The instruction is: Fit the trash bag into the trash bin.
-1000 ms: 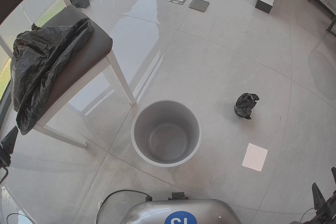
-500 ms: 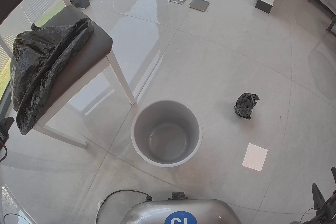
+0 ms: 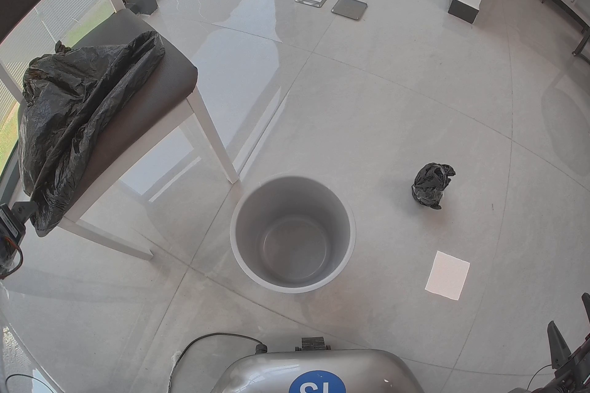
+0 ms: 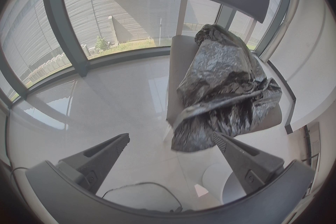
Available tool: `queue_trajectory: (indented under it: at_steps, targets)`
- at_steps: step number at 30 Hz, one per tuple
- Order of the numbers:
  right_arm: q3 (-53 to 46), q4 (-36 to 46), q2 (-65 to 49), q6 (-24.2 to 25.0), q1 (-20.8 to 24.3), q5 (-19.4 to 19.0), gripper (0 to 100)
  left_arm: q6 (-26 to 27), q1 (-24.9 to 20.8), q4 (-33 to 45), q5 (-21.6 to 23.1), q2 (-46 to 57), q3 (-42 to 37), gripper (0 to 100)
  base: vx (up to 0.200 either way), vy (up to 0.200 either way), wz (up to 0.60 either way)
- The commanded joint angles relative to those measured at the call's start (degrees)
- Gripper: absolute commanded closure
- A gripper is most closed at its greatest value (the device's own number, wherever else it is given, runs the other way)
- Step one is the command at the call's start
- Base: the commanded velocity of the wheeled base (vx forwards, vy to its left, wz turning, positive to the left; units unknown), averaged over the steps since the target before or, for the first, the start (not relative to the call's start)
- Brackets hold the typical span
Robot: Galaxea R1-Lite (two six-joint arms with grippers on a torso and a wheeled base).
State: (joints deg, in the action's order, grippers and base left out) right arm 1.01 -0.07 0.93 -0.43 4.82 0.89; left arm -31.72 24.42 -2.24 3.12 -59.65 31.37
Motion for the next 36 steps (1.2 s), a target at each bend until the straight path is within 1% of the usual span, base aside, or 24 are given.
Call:
queue_trajectory:
  at_steps: [1, 3, 5, 6, 7, 9, 12, 14, 15, 16, 20, 23, 26, 29, 36]
  targets:
    - [-1.0, 0.0, -0.9, -0.2, 0.0, 0.0, 0, 0.4, 0.2, -5.5, -0.5, -5.2, -0.6, 0, 0.0, 0.0, 0.0]
    - [-1.0, 0.0, -0.9, -0.2, 0.0, 0.0, 0, 0.7, -0.2, -7.8, -1.3, -5.6, -1.2, 0, 0.0, 0.0, 0.0]
    - [-1.0, 0.0, -0.9, -0.2, 0.0, 0.0, 0, 0.9, -1.0, -8.5, -2.5, -4.6, -2.1, 0, 0.0, 0.0, 0.0]
    - [-1.0, 0.0, -0.9, -0.2, 0.0, 0.0, 0, 0.9, -3.2, -8.6, -3.9, -2.1, -3.8, 0, 0.0, 0.0, 0.0]
    - [-1.0, 0.0, -0.9, -0.2, -0.1, 0.0, 0, 0.9, -4.4, -8.7, -5.0, -0.5, -5.2, 0, 0.0, 0.0, 0.0]
    - [-1.0, 0.0, -0.9, -0.3, 0.0, 0.0, 0, 1.0, -5.4, -9.9, -6.6, 1.3, -8.0, 0, 0.0, 0.0, 0.0]
    - [-1.0, 0.0, -0.9, -0.4, 0.0, 0.0, 0, 0.9, -5.0, -16.5, -7.4, 0.8, -11.0, 0, 0.0, 0.0, 0.0]
    - [-1.0, 0.0, -0.9, -0.4, 0.0, 0.1, 0, 0.9, -4.9, -21.1, -7.4, -1.5, -13.3, 0, 0.0, 0.0, 0.0]
    - [-1.0, 0.0, -0.9, -0.4, 0.0, 0.1, 0, 0.9, -4.9, -21.1, -7.4, -1.5, -13.3, 0, 0.0, 0.0, 0.0]
    - [-1.0, 0.0, -0.9, -0.4, 0.0, 0.0, 0, 0.9, -4.8, -25.1, -7.6, -4.6, -14.7, 0, 0.0, 0.0, 0.0]
    - [-1.0, 0.0, -0.9, -0.5, 0.0, -0.8, 0, 0.9, -3.9, -32.3, -10.3, -10.2, -14.5, 0, 0.0, 0.0, 0.0]
    - [-1.0, 0.0, -0.9, -0.5, 0.0, -0.8, 0, 0.9, -3.9, -35.5, -10.9, -13.5, -12.9, 0, 0.0, 0.0, 0.0]
    - [-1.0, 0.0, -0.9, -0.5, 0.0, -0.8, 0, 1.3, -4.1, -36.0, -10.9, -16.0, -10.7, 0, 0.0, 0.0, 0.0]
    - [-1.0, 0.0, -0.9, -0.5, 0.0, -0.8, 0, 3.1, -3.8, -36.2, -11.0, -18.6, -8.6, 0, 0.0, 0.0, 0.0]
    - [-1.0, 0.0, -0.9, -0.5, 0.0, -0.8, 0, 3.2, -2.6, -37.7, -10.9, -20.1, -8.0, 0, 0.0, 0.0, 0.0]
